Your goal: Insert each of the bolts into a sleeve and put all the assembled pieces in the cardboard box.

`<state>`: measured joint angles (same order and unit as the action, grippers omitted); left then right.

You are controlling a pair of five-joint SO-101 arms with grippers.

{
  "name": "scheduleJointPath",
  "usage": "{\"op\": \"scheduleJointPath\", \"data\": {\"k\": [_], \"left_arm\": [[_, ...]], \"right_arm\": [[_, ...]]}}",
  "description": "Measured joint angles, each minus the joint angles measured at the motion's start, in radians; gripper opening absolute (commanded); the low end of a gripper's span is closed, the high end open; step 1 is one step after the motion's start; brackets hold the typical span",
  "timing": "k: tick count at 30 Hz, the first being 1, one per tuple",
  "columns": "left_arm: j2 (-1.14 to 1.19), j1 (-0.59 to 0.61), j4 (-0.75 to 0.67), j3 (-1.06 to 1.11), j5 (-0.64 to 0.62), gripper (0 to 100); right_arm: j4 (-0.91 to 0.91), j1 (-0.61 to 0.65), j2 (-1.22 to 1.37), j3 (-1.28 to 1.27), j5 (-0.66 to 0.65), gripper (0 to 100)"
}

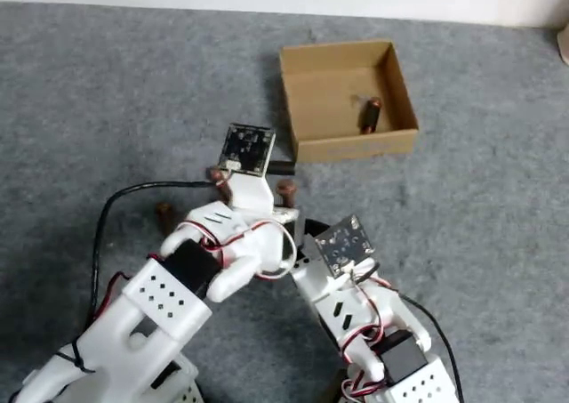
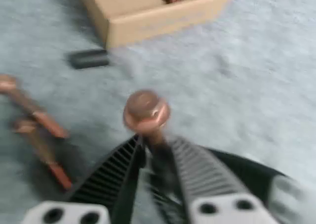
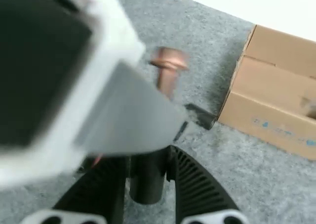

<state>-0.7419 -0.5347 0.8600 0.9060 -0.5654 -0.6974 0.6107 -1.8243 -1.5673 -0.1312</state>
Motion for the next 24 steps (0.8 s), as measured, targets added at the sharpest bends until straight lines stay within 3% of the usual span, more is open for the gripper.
{"op": "scheduleJointPath", "data": {"k": [2,17,24], "left_arm": [[0.003,0.043,0.0,0.009,0.0,37],[0.015,0.08,0.008,0.009,0.008,34],[0.015,0.018,0.176,-0.13,0.006,34]], "right_arm": [[0.002,0.002,0.0,0.0,-0.008,0.4],[0.003,-0.003,-0.002,0.003,-0.008,0.4],[0.003,0.0,-0.003,0.003,-0.008,0.4]]}}
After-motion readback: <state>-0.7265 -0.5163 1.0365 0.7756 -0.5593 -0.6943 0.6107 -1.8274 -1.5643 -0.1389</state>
